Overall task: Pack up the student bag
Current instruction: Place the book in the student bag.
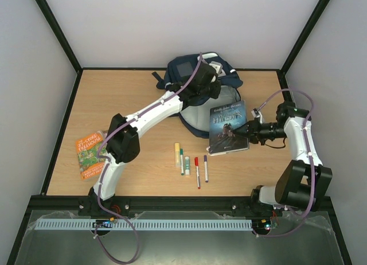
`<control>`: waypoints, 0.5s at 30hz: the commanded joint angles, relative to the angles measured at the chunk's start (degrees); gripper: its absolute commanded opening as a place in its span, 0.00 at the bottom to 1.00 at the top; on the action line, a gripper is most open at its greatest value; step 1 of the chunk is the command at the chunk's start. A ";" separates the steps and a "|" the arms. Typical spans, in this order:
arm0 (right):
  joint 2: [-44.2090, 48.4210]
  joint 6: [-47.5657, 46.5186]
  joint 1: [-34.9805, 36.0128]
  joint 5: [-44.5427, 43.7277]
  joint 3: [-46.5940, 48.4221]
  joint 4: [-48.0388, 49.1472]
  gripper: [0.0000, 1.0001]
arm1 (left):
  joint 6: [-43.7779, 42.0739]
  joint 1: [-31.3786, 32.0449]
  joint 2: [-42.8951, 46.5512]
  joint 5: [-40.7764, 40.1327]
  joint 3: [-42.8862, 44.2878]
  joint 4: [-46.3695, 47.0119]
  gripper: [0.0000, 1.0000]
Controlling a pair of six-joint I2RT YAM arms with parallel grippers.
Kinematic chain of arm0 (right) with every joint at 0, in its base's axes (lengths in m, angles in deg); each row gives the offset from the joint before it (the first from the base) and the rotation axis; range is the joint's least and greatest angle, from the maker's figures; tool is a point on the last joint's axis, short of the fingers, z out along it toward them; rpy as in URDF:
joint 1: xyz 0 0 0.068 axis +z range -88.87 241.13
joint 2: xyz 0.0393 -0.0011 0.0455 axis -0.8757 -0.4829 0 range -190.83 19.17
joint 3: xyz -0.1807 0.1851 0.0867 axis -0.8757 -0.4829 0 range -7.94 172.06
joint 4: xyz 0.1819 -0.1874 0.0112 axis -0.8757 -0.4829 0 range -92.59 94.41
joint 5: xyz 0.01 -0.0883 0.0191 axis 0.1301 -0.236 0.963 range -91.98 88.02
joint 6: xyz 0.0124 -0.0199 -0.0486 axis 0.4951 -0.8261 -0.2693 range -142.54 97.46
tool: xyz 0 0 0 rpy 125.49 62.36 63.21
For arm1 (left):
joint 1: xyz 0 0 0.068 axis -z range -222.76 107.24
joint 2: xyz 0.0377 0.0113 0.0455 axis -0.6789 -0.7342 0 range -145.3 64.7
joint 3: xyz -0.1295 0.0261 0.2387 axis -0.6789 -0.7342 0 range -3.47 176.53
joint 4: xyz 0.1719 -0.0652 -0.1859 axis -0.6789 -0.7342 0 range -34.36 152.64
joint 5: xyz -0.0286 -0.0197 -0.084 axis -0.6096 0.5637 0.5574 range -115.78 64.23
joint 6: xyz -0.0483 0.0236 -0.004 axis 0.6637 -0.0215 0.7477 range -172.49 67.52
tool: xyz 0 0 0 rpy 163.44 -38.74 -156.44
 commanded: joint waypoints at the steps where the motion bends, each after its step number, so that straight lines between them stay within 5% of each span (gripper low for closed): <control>1: -0.30 1.01 0.17 7.77 1.31 0.69 0.01 | -1.15 1.26 6.31 1.22 0.36 5.33 0.02; 15: -10.81 0.94 3.39 7.03 5.17 2.21 0.01 | -6.13 4.16 8.04 1.12 0.64 11.89 0.02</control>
